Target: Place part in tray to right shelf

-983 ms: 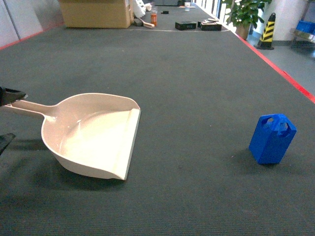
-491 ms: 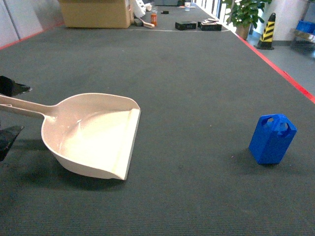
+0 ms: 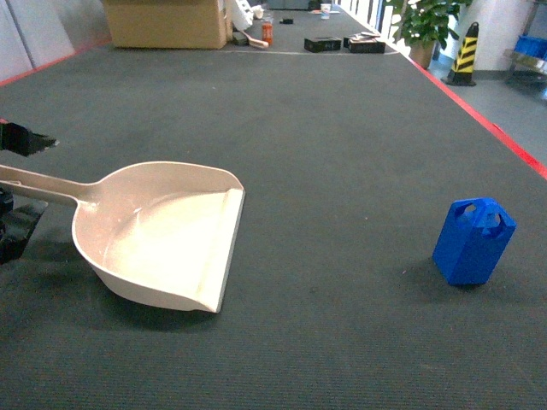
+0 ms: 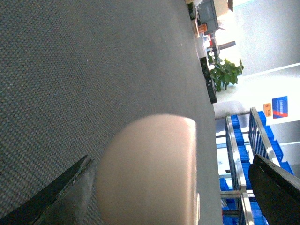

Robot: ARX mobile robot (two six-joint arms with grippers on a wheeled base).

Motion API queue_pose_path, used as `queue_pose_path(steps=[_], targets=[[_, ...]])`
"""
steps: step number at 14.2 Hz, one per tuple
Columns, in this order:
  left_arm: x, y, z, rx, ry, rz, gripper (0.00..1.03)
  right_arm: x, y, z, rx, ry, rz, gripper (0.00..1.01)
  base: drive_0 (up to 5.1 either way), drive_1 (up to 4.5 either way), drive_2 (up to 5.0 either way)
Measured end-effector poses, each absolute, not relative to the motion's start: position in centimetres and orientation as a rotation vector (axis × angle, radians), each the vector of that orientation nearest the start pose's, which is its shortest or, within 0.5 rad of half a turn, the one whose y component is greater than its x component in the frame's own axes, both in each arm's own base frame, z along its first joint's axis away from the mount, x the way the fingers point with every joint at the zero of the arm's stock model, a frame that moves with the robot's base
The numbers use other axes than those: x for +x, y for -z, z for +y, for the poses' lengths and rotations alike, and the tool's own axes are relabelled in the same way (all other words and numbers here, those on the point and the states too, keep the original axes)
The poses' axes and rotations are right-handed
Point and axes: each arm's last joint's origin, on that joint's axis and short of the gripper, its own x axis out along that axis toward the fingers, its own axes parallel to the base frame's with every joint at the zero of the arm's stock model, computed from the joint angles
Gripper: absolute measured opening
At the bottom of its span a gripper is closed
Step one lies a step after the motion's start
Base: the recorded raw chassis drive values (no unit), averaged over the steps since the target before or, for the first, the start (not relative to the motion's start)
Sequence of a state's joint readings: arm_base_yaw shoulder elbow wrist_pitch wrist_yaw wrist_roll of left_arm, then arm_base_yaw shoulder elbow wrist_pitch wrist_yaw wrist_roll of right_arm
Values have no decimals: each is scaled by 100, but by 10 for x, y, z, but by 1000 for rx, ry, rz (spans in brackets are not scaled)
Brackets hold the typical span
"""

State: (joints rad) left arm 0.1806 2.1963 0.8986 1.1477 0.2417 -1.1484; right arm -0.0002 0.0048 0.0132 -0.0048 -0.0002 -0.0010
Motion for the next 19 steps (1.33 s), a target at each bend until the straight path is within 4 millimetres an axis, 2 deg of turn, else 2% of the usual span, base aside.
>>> queue_pose_path(steps=[1,3,5,7,8,10,14,19], targets=[[394,-78,65,-1181,-5,165,97,97,-167,0,-1,0,-4,98,0,0,0],[402,-71,67,-1206,46,143,75,97,-167,0,-1,0,-4,98,0,0,0],[408,-74,70,-1243,84,115,50,97,-167,0,-1,0,-4,98,0,0,0],[407,-75,72,-1268,115,118,24,97,-167,0,-1,0,-4,98,0,0,0],[399,-71,71,-1292,103,144,15,97,-167,0,-1,0,-4,98,0,0,0],[373,-73,64,-1340,78,196,15,97,-167,0,-1,0,-4,98,0,0,0],[340,-90,28,-1403,120,276,14,97,-167,0,-1,0,-4,98,0,0,0],[311,-157,-34,-1410,360,227,14,97,-167,0,-1,0,-4,98,0,0,0]])
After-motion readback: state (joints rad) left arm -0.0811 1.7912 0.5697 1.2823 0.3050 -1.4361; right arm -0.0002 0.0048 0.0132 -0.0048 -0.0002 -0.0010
